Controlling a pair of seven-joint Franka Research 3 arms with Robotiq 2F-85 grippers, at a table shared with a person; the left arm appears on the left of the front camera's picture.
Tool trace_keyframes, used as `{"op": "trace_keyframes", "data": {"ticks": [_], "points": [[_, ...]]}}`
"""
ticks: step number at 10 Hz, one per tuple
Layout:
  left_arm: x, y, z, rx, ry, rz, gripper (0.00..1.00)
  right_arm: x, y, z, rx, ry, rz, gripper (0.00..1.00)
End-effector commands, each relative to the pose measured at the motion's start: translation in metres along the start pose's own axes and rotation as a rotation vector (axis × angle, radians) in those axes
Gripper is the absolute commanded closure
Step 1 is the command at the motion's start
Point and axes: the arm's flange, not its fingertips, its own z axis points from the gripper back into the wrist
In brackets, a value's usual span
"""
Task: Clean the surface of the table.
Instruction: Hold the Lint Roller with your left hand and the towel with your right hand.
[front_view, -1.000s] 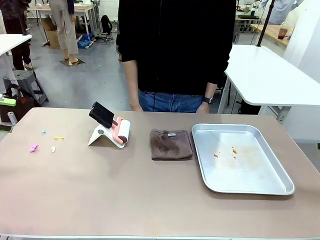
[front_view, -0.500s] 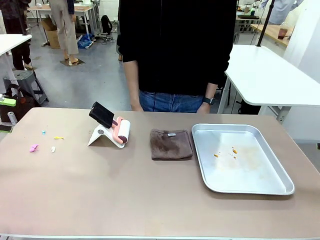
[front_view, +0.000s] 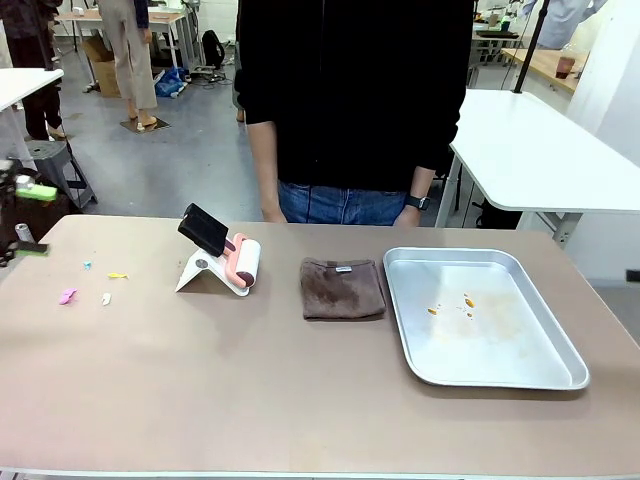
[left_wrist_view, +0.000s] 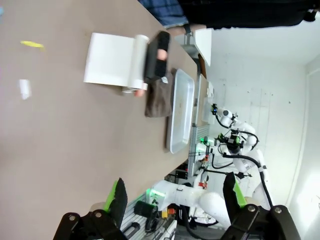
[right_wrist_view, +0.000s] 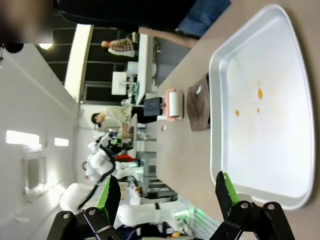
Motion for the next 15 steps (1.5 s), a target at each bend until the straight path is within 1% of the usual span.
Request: {"op": "trace_keyframes", "data": {"ticks": [1, 2, 4, 5, 6, 7, 8, 9, 10, 11, 13, 14, 15], "points": [[0.007, -0.047, -0.041, -0.006, 0.044, -0.005, 0.0, -0.012, 0.057, -0.064, -0.09, 0.032, 0.101, 0.0], [0.008, -0.071, -0.068, 0.036, 0.077, -0.018, 0.0, -0.011, 0.082, -0.103, -0.131, 0.117, 0.158, 0.0], [0.006, -0.106, -0.108, 0.144, 0.109, -0.07, 0.0, -0.019, 0.117, -0.169, -0.224, 0.198, 0.254, 0.0], [0.006, -0.118, -0.12, 0.197, 0.122, -0.104, 0.0, -0.027, 0.13, -0.199, -0.26, 0.259, 0.302, 0.0], [0.006, -0.13, -0.129, 0.271, 0.123, -0.126, 0.0, -0.035, 0.14, -0.23, -0.312, 0.288, 0.358, 0.0], [0.007, -0.137, -0.136, 0.338, 0.114, -0.13, 0.0, -0.044, 0.144, -0.257, -0.378, 0.281, 0.39, 0.0], [0.01, -0.14, -0.14, 0.393, 0.085, -0.127, 0.0, -0.054, 0.145, -0.284, -0.433, 0.275, 0.416, 0.0], [0.014, -0.139, -0.145, 0.453, 0.094, -0.141, 0.0, -0.064, 0.144, -0.307, -0.474, 0.285, 0.436, 0.0], [0.026, -0.133, -0.148, 0.517, 0.066, -0.14, 0.0, -0.074, 0.137, -0.333, -0.548, 0.266, 0.417, 0.0], [0.038, -0.125, -0.152, 0.515, 0.099, -0.158, 0.0, -0.079, 0.129, -0.351, -0.614, 0.22, 0.379, 0.0], [0.056, -0.109, -0.157, 0.496, 0.108, -0.264, 0.0, -0.084, 0.114, -0.376, -0.691, 0.116, 0.278, 0.0], [0.064, -0.101, -0.157, 0.493, 0.119, -0.271, 0.0, -0.085, 0.109, -0.381, -0.714, 0.087, 0.249, 0.0], [0.071, -0.093, -0.156, 0.54, 0.103, -0.279, 0.0, -0.086, 0.103, -0.383, -0.731, 0.086, 0.229, 0.0]]}}
